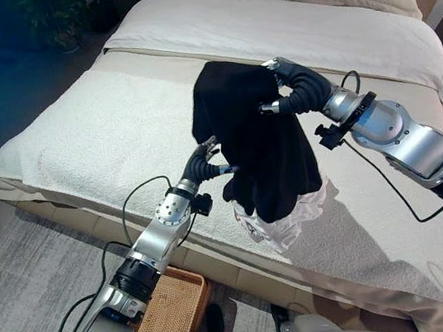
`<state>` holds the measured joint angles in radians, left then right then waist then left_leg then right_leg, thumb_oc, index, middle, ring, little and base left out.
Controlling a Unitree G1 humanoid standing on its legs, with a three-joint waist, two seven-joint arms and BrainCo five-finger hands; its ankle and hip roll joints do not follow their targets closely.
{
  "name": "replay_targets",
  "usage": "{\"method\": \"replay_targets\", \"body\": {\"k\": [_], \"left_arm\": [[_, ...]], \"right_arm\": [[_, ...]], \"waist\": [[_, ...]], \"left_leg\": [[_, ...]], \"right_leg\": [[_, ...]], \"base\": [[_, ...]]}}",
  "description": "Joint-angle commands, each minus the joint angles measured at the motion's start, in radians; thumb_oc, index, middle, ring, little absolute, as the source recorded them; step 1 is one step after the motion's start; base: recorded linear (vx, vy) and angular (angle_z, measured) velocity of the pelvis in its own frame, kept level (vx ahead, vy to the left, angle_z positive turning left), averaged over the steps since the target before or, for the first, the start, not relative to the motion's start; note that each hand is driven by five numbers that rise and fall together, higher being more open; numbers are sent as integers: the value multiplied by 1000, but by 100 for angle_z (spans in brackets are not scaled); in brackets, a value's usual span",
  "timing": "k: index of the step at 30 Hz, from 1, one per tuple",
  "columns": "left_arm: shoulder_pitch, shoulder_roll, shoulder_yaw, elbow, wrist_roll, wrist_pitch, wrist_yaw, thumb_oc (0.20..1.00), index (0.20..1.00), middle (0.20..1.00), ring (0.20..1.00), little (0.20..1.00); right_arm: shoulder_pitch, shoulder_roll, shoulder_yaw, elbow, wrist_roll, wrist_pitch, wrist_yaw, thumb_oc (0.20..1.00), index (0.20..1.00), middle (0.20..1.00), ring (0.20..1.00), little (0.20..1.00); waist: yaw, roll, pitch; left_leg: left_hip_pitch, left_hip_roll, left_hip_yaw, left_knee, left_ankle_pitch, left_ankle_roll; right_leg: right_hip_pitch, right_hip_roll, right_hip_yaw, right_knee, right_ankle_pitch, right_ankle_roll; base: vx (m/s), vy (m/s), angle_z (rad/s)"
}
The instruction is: Pick up clothes into the bucket
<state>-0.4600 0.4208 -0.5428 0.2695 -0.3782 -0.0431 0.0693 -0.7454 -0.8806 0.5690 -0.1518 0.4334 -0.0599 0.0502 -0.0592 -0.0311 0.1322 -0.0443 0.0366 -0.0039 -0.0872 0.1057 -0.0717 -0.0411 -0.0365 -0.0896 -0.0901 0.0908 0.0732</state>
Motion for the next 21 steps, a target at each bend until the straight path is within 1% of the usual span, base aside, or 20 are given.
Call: {"method": "replay_targets", "body": {"k": [1, 2, 3, 4, 5, 6, 7, 8, 9, 10, 11, 12, 13, 14, 15, 17, 18, 20, 21], "left_arm": [[-73, -36, -48, 90, -52, -20, -8, 1000, 1000, 1000, 1000, 1000], [-75, -44, -57, 93, -68, -18, -9, 1000, 1000, 1000, 1000, 1000], [-86, -48, -87, 76, -109, -14, -25, 1000, 1000, 1000, 1000, 1000], [-86, -48, -87, 76, -110, -14, -25, 1000, 1000, 1000, 1000, 1000], [-96, -42, -116, 56, -169, -12, -49, 1000, 1000, 1000, 1000, 1000], [-102, -33, -152, 24, -281, -3, -95, 1000, 1000, 1000, 1000, 1000], [-107, -25, -191, 2, -395, 18, -138, 1000, 1000, 1000, 1000, 1000], [-115, -9, -219, -17, -442, 27, -155, 1000, 1000, 1000, 1000, 1000], [-135, 33, -298, -67, -574, 75, -234, 1000, 1000, 1000, 1000, 1000], [-135, 34, -298, -68, -575, 76, -233, 1000, 1000, 1000, 1000, 1000], [-129, 69, -348, -102, -676, 129, -303, 774, 774, 774, 774, 774], [-129, 70, -348, -103, -676, 130, -303, 583, 583, 583, 583, 583], [-114, 82, -356, -111, -722, 151, -329, 200, 200, 200, 200, 200], [-79, 89, -360, -122, -771, 188, -378, 200, 200, 200, 200, 200], [-79, 89, -360, -122, -771, 188, -378, 200, 200, 200, 200, 200], [-27, 77, -333, -133, -816, 217, -420, 200, 200, 200, 200, 200], [-27, 77, -333, -133, -816, 217, -420, 200, 200, 200, 200, 200], [87, 56, -245, -132, -837, 213, -458, 200, 200, 200, 200, 200], [116, 49, -223, -131, -836, 218, -463, 200, 200, 200, 200, 200]], "right_arm": [[-74, 63, -20, -44, 102, -73, 0, 200, 200, 200, 200, 200], [-74, 76, -17, -56, 111, -77, 2, 200, 200, 200, 200, 200], [-69, 96, -11, -63, 132, -78, 4, 200, 200, 200, 200, 200], [-69, 96, -11, -63, 132, -78, 4, 200, 200, 200, 200, 200], [-72, 99, -1, -71, 144, -78, 7, 200, 200, 200, 200, 200], [-70, 103, 4, -78, 169, -77, 15, 200, 200, 200, 200, 200], [-74, 104, 20, -86, 191, -80, 24, 200, 200, 200, 200, 200], [-74, 103, 28, -85, 203, -85, 24, 200, 200, 200, 200, 200], [-84, 106, 56, -77, 225, -88, 32, 200, 200, 200, 200, 200], [-84, 106, 56, -77, 225, -89, 32, 200, 200, 200, 200, 200], [-84, 107, 70, -68, 233, -92, 44, 200, 200, 200, 200, 200], [-84, 108, 70, -68, 233, -92, 44, 200, 200, 200, 200, 200], [-82, 107, 72, -60, 237, -92, 48, 200, 200, 200, 200, 200], [-69, 119, 65, -43, 230, -94, 55, 200, 200, 200, 200, 200], [-68, 119, 65, -43, 230, -94, 55, 200, 200, 200, 200, 200], [-40, 126, 45, -29, 210, -93, 65, 200, 200, 200, 200, 200], [-40, 126, 45, -29, 210, -93, 65, 200, 200, 200, 200, 200], [47, 131, -27, -11, 167, -90, 76, 200, 200, 200, 200, 200], [70, 135, -48, -8, 152, -91, 75, 200, 200, 200, 200, 200]], "waist": [[15, -47, -75], [15, -46, -74], [13, -43, -73], [13, -44, -73], [12, -42, -73], [9, -39, -74], [7, -36, -75], [5, -34, -75], [-3, -29, -79], [-3, -30, -79], [-7, -26, -82], [-7, -27, -82], [-9, -26, -83], [-11, -26, -87], [-11, -26, -87], [-11, -27, -90], [-11, -27, -90], [-6, -29, -90], [-4, -29, -89]], "left_leg": [[28, -35, 34, 0, -56, 29], [28, -36, 35, 0, -56, 29], [29, -36, 34, 0, -56, 30], [29, -36, 34, 0, -56, 30], [29, -37, 33, 0, -55, 30], [29, -38, 33, 0, -55, 31], [28, -39, 33, 0, -55, 30], [29, -39, 33, 0, -56, 30], [30, -39, 32, 0, -58, 28], [30, -39, 32, 0, -58, 28], [34, -38, 34, 0, -61, 28], [34, -38, 34, 0, -61, 28], [36, -38, 35, 0, -62, 28], [40, -39, 38, 0, -66, 28], [40, -39, 38, 0, -66, 28], [41, -39, 40, 0, -69, 28], [41, -39, 40, 0, -69, 28], [46, -43, 40, 0, -73, 33], [47, -43, 40, 0, -74, 34]], "right_leg": [[12, -35, -19, 3, 6, 53], [13, -35, -19, 3, 6, 53], [15, -35, -19, 3, 7, 52], [15, -35, -19, 3, 7, 52], [14, -35, -19, 3, 7, 51], [13, -35, -19, 3, 8, 52], [12, -34, -18, 3, 9, 53], [13, -34, -19, 3, 8, 53], [11, -35, -17, 3, 9, 55], [12, -35, -17, 3, 8, 55], [14, -36, -16, 3, 8, 57], [14, -36, -16, 3, 8, 57], [15, -35, -14, 3, 7, 57], [18, -36, -13, 3, 5, 57], [18, -36, -13, 3, 5, 57], [20, -36, -13, 3, 3, 57], [20, -36, -13, 3, 3, 57], [23, -39, -12, 3, 2, 56], [25, -40, -12, 3, 2, 56]], "base": [[0, 0, 0], [0, 0, 0], [0, 0, 0], [0, 0, 0], [0, 0, 0], [0, 0, 0], [0, 0, 0], [0, 0, 0], [0, 0, 0], [0, 0, 0], [0, 0, 0], [0, 0, 0], [0, 0, 0], [0, 0, 0], [0, 0, 0], [0, 0, 0], [0, 0, 0], [0, 0, 0], [0, 0, 0]]}}
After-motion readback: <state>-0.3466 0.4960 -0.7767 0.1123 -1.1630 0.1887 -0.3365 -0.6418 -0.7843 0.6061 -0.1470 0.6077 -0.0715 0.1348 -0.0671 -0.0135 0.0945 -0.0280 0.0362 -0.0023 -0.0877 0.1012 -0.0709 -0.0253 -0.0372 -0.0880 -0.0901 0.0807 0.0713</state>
